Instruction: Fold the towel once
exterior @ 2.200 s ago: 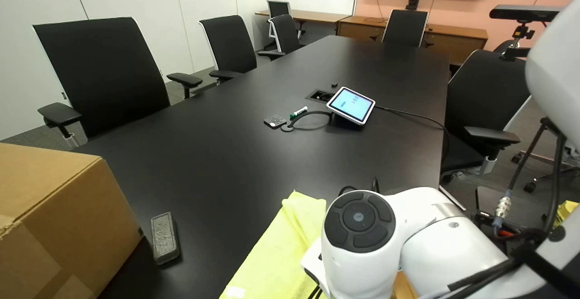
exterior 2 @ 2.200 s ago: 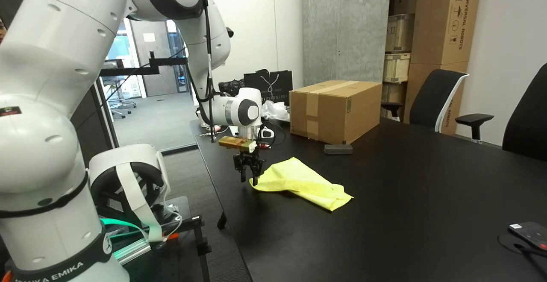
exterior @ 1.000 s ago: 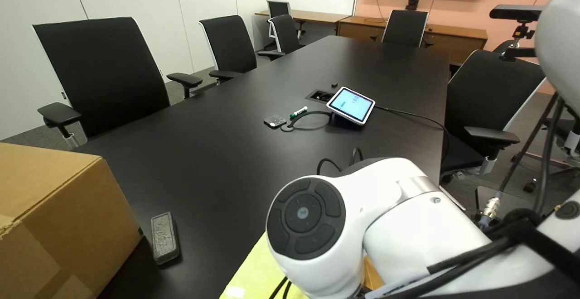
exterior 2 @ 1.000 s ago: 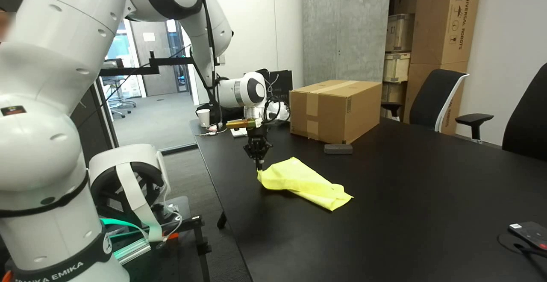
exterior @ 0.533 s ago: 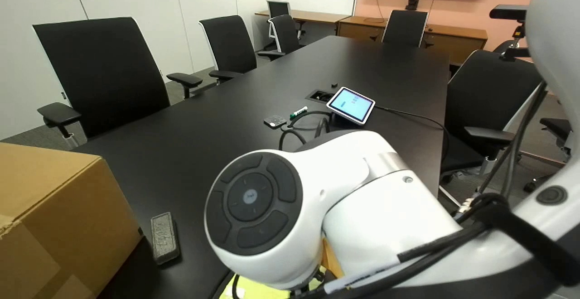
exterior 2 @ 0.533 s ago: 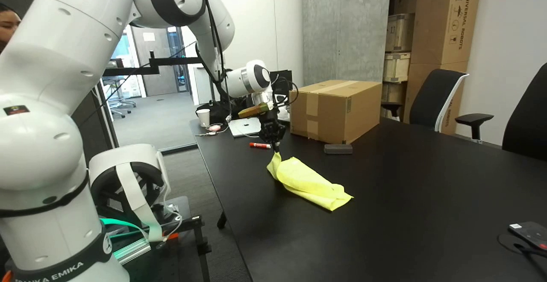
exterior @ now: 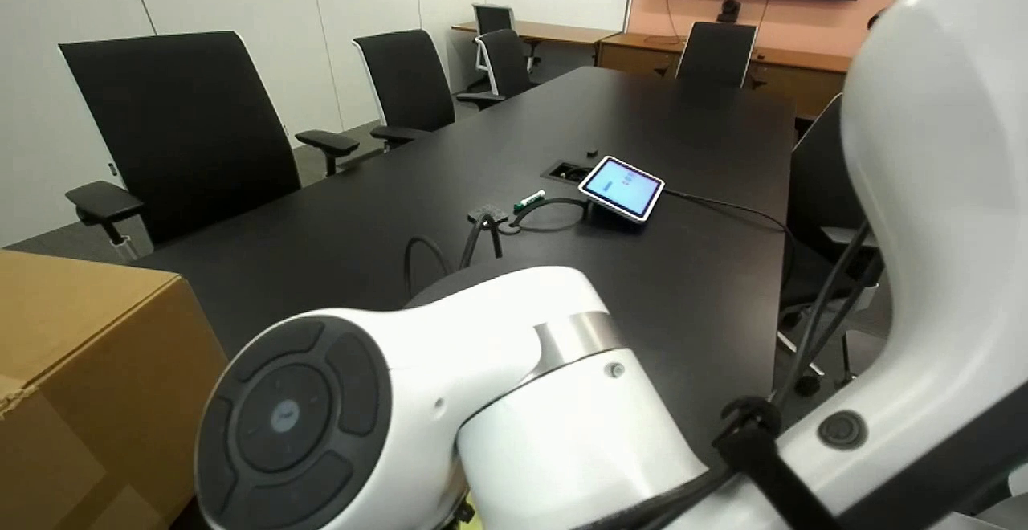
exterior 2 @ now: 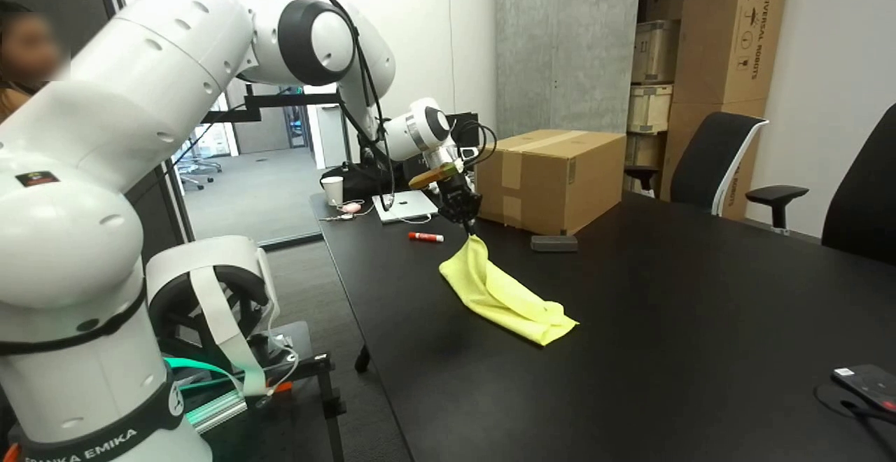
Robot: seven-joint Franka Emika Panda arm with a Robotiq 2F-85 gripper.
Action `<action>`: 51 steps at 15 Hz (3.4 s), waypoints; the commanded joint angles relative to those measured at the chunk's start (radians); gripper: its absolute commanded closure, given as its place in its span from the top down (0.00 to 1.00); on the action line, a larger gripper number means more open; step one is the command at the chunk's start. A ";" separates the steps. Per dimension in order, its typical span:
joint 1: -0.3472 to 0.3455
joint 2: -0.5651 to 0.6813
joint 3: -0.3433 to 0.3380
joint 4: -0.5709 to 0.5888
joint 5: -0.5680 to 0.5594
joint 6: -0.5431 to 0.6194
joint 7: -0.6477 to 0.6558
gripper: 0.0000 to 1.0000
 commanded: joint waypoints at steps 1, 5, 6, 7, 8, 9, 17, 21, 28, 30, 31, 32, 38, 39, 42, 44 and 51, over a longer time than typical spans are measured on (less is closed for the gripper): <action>0.049 0.121 -0.036 0.199 -0.028 -0.033 -0.061 0.01; 0.087 0.211 -0.081 0.320 -0.054 -0.020 -0.081 0.01; 0.091 0.236 -0.090 0.351 -0.053 -0.021 -0.083 0.01; 0.095 0.247 -0.099 0.367 -0.052 -0.020 -0.084 0.01; 0.096 0.261 -0.105 0.391 -0.042 -0.025 -0.088 0.01; 0.095 0.277 -0.111 0.413 -0.035 -0.027 -0.085 0.05; 0.014 0.254 -0.164 0.408 -0.018 0.008 0.052 0.69; -0.095 0.095 -0.153 0.173 0.053 0.029 0.150 0.97; -0.247 -0.117 -0.124 -0.133 0.269 0.033 0.220 1.00; -0.282 -0.188 -0.110 -0.225 0.351 0.043 0.219 0.99; -0.297 -0.221 -0.106 -0.269 0.385 0.053 0.221 1.00; -0.310 -0.259 -0.104 -0.317 0.417 0.062 0.223 1.00; -0.366 -0.489 -0.118 -0.609 0.499 0.081 0.236 1.00; -0.377 -0.529 -0.118 -0.659 0.499 0.081 0.228 1.00; -0.426 -0.660 -0.113 -0.822 0.502 0.111 0.171 1.00; -0.462 -0.761 -0.108 -0.930 0.529 0.131 0.099 1.00; -0.562 -1.126 -0.150 -1.237 0.679 0.148 -0.166 1.00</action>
